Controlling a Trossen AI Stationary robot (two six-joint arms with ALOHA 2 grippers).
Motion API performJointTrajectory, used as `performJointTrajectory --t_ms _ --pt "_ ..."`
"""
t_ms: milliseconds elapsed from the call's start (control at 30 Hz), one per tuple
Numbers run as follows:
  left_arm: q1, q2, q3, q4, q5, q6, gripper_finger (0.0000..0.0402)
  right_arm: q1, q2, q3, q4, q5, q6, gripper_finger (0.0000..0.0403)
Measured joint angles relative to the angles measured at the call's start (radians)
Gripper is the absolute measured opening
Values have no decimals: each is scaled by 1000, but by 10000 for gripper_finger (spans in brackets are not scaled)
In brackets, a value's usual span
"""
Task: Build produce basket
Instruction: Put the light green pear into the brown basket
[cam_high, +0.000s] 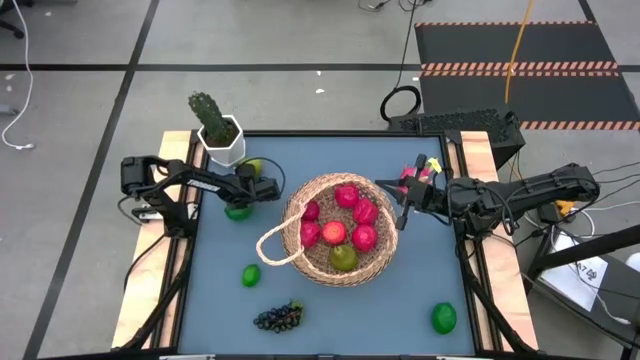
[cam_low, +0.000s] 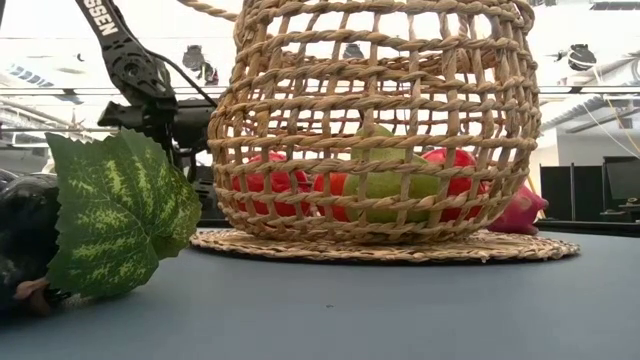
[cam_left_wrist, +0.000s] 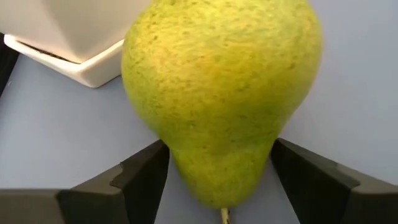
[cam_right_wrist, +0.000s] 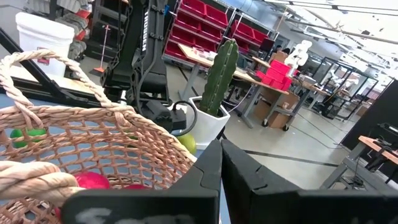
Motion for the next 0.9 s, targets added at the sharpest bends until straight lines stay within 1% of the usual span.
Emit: performJointTrajectory --t_ms 467,567,733,900 --pt "0 0 0 10 -6 78 185 0 0 0 0 0 -4 0" --pt "-6 0 0 41 -6 117 183 0 0 0 0 0 -4 0" --pt "-25 0 0 89 -7 163 197 0 0 0 0 0 -4 0" --pt "-55 0 16 97 -7 202 188 0 0 0 0 0 -4 0"
